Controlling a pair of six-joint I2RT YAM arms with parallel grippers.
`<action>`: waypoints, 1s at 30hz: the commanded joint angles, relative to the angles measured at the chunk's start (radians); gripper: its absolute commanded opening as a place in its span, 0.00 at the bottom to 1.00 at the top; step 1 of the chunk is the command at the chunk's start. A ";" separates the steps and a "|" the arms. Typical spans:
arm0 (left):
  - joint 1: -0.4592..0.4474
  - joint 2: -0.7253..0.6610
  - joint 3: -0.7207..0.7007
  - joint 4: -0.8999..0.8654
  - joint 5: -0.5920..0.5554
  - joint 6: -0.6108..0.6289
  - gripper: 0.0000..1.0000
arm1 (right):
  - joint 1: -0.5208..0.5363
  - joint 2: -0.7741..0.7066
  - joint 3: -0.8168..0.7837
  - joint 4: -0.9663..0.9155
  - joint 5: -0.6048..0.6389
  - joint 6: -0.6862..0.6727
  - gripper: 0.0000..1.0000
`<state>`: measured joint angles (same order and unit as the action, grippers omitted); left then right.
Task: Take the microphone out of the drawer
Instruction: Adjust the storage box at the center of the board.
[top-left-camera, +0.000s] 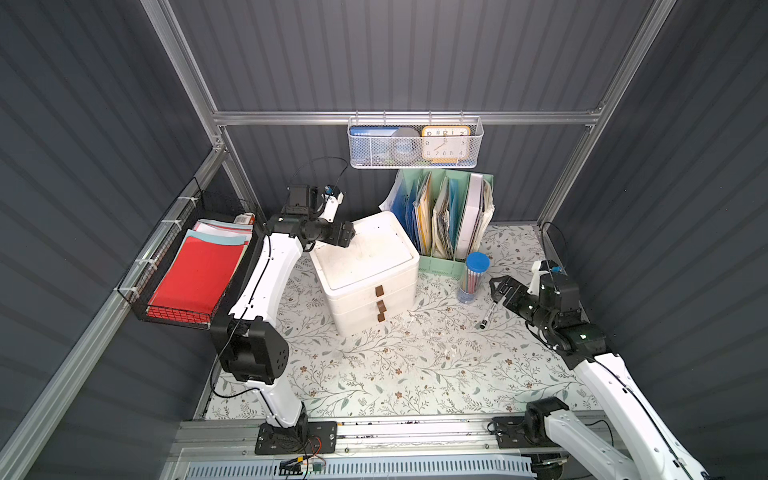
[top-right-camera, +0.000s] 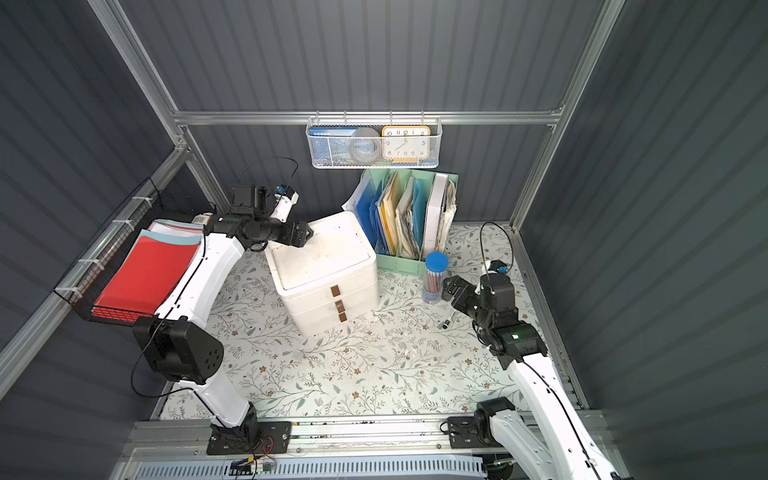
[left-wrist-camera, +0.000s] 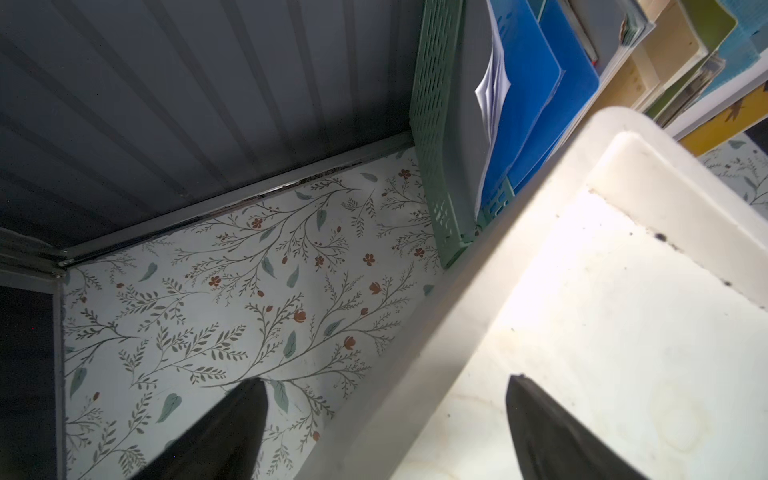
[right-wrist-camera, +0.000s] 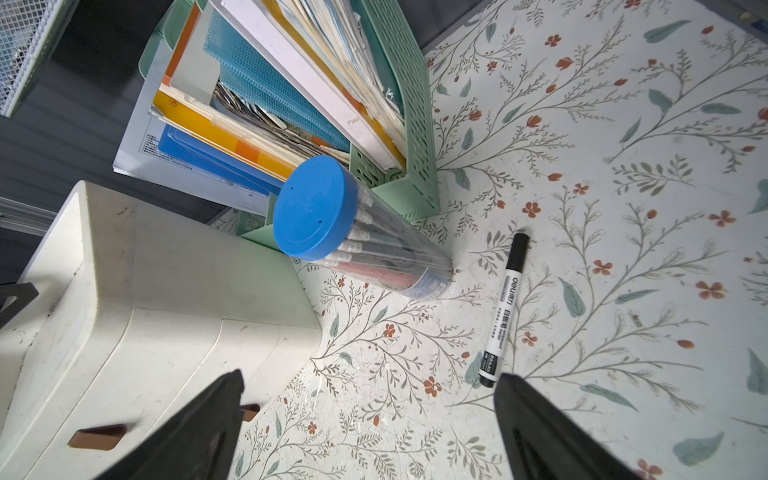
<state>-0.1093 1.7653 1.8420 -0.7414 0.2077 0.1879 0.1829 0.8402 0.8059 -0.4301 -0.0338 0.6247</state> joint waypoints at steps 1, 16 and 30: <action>-0.013 0.009 0.009 -0.061 -0.020 0.031 0.90 | 0.019 0.006 0.026 0.014 0.006 0.018 0.99; -0.029 -0.123 -0.134 -0.094 0.073 0.005 0.55 | 0.125 0.063 0.050 0.027 0.044 0.011 0.99; -0.047 -0.148 -0.116 -0.253 0.263 -0.133 0.60 | 0.211 0.112 0.020 0.085 0.040 0.039 0.99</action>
<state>-0.1162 1.6184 1.7309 -0.8135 0.3107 0.1116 0.3786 0.9497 0.8379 -0.3840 -0.0032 0.6464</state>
